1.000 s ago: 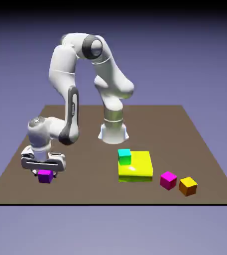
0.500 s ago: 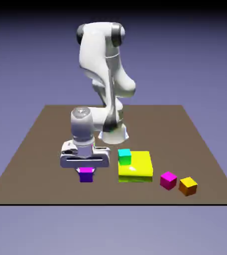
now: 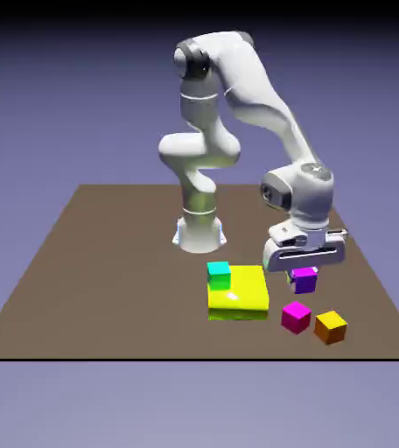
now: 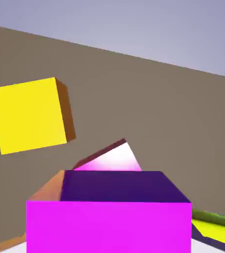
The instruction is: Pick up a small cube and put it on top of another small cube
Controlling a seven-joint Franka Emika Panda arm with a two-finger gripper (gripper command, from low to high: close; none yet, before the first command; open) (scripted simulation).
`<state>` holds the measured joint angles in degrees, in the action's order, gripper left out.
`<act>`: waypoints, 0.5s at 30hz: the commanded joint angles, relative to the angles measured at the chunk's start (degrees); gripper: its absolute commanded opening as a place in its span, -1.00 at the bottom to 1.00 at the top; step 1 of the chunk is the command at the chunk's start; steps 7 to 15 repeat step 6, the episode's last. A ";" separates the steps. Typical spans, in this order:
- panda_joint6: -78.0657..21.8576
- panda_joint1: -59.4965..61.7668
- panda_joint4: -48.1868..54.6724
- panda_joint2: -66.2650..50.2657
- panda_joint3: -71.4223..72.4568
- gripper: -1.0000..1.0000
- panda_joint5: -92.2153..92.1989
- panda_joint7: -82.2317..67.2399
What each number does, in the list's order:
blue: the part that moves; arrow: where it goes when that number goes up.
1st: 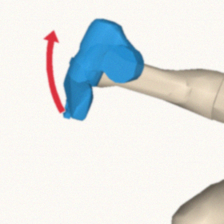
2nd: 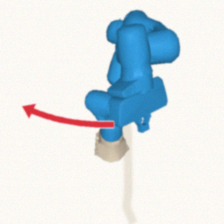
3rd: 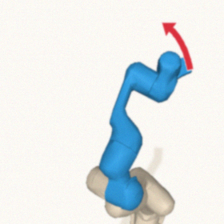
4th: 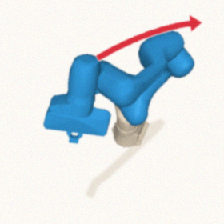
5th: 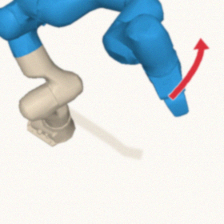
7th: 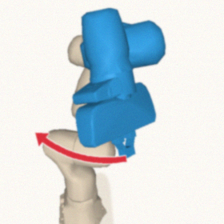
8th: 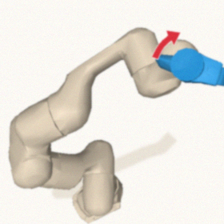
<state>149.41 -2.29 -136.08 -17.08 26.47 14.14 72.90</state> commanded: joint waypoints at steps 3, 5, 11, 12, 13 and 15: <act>3.31 -1.98 0.15 -3.87 -2.57 1.00 3.48 2.46; 1.52 -0.92 0.07 -1.80 -1.20 1.00 1.64 1.16; -0.27 0.14 -0.01 0.28 0.17 1.00 -0.20 -0.14; -0.27 0.14 -0.01 0.28 0.17 1.00 -0.20 -0.14; -0.27 0.14 -0.01 0.28 0.17 1.00 -0.20 -0.14; -0.27 0.14 -0.01 0.28 0.17 1.00 -0.20 -0.14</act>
